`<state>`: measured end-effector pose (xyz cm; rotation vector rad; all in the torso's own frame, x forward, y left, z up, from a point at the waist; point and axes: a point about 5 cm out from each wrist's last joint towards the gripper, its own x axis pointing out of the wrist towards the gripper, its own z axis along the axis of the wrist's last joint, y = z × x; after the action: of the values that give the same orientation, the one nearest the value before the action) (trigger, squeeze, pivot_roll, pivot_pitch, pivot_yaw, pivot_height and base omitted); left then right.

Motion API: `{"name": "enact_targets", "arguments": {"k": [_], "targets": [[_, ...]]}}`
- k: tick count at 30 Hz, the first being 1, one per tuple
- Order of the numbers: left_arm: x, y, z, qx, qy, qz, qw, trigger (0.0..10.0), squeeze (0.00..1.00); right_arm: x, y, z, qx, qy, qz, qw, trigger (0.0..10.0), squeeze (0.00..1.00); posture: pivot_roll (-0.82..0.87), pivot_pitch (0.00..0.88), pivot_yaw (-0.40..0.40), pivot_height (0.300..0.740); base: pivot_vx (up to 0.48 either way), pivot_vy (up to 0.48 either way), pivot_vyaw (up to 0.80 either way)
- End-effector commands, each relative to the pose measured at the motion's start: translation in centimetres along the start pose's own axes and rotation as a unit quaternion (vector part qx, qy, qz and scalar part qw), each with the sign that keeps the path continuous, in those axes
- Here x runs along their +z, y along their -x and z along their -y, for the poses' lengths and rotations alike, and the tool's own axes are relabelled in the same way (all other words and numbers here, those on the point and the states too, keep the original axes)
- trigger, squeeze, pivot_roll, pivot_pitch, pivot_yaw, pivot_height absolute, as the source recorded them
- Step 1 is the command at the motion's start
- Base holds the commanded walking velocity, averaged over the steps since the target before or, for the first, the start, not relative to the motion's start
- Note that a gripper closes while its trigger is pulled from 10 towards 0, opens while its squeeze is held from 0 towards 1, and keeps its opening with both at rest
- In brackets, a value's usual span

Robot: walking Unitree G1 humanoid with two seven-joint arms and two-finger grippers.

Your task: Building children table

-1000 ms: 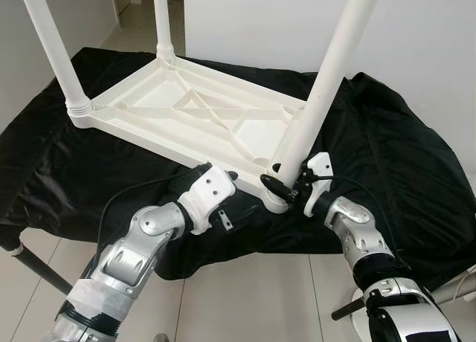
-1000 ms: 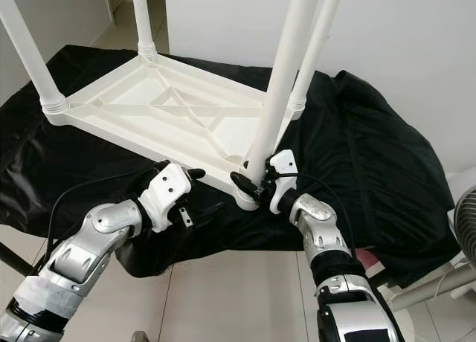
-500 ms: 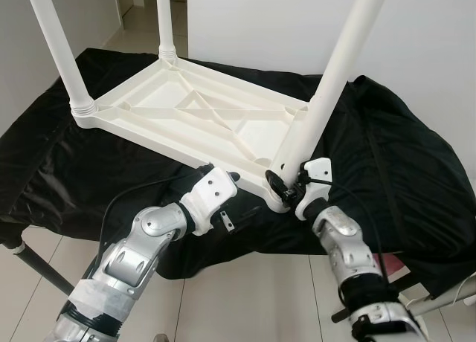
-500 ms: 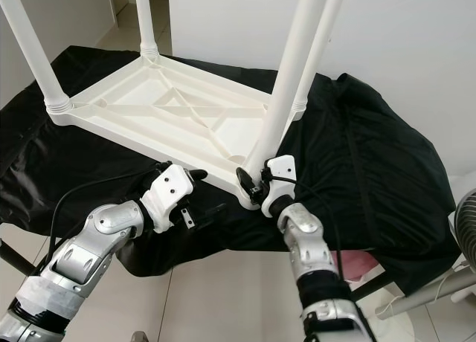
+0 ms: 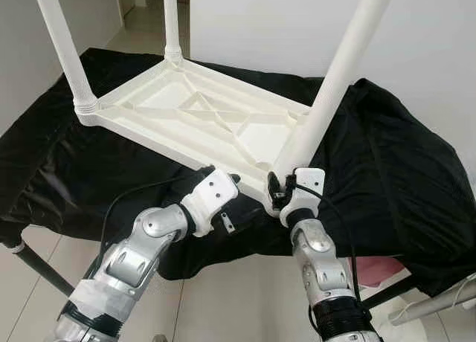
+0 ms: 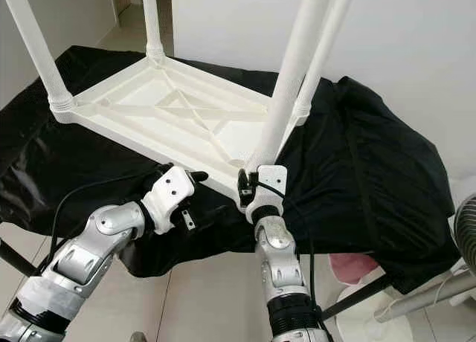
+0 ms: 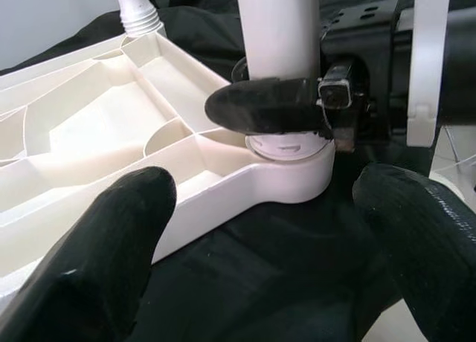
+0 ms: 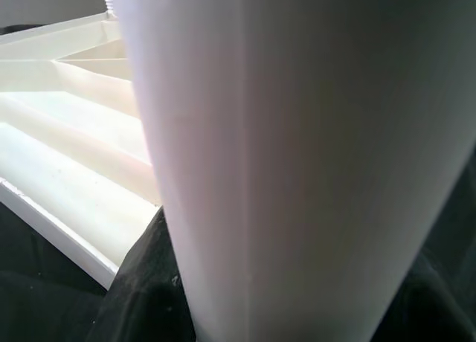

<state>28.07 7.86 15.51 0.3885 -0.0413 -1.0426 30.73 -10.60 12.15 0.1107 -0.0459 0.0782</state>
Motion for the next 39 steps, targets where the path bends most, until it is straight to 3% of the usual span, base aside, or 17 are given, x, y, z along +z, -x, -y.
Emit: {"name": "enact_targets", "arguments": {"k": [1,8,9,10,11,21,22,24,25,34,39], "targets": [[-0.2,-0.1,0.6,-0.029,-0.004,-0.003,1.0,10.0,0.0,-0.4,0.5,0.1,-0.006,-0.008,-0.013,1.0,10.0,0.0,0.03,0.0,-0.095,0.74,0.0,0.0,0.0],[0.0,-0.2,0.4,-0.028,-0.005,0.0,1.0,10.0,0.0,-0.2,0.8,-0.1,-0.01,0.001,-0.013,1.0,10.0,0.0,0.03,0.0,-0.094,0.74,0.0,0.0,0.0],[0.0,-0.2,0.5,-0.028,-0.005,0.0,1.0,10.0,0.0,-0.1,0.8,-0.1,-0.008,0.002,-0.012,1.0,10.0,0.33,0.03,0.0,-0.094,0.74,0.0,0.0,0.0],[0.0,-0.2,0.5,-0.028,-0.005,0.0,1.0,10.0,0.0,-0.1,0.8,-0.1,-0.008,0.002,-0.012,1.0,10.0,0.33,0.03,0.0,-0.094,0.74,0.0,0.0,0.0],[0.0,-0.2,0.5,-0.028,-0.005,0.0,1.0,10.0,0.0,-0.1,0.8,-0.1,-0.005,0.004,-0.01,1.0,10.0,1.0,0.03,0.0,-0.095,0.74,0.0,0.0,0.0],[-0.1,0.0,0.6,-0.027,-0.002,-0.001,1.0,10.0,0.0,0.5,1.3,0.6,0.041,0.008,-0.003,0.999,10.0,1.0,0.03,0.007,-0.097,0.74,0.0,0.0,0.0],[-0.1,0.0,0.7,-0.027,-0.002,0.0,1.0,10.0,0.0,0.6,1.5,0.8,0.049,0.007,-0.003,0.999,10.0,0.75,0.03,0.009,-0.097,0.74,0.0,0.0,0.0],[-0.1,0.0,0.7,-0.027,-0.002,0.0,1.0,10.0,0.0,0.6,1.5,0.8,0.049,0.007,-0.003,0.999,10.0,0.75,0.03,0.009,-0.097,0.74,0.0,0.0,0.0],[0.0,0.0,0.6,-0.027,-0.002,0.0,1.0,10.0,0.0,0.7,2.1,1.1,0.092,0.014,0.001,0.996,10.0,0.0,0.02,0.015,-0.094,0.74,0.0,0.0,0.0],[0.0,0.0,0.5,-0.026,-0.002,0.0,1.0,10.0,0.0,1.5,2.3,2.7,0.152,0.031,0.016,0.988,10.0,0.0,0.01,0.018,-0.087,0.74,0.0,0.0,0.0],[0.0,-0.1,0.3,-0.026,-0.003,-0.001,1.0,10.0,0.0,1.9,1.1,4.5,0.219,0.056,0.007,0.974,10.0,0.0,0.0,0.022,-0.076,0.74,0.0,0.0,0.0]]}}
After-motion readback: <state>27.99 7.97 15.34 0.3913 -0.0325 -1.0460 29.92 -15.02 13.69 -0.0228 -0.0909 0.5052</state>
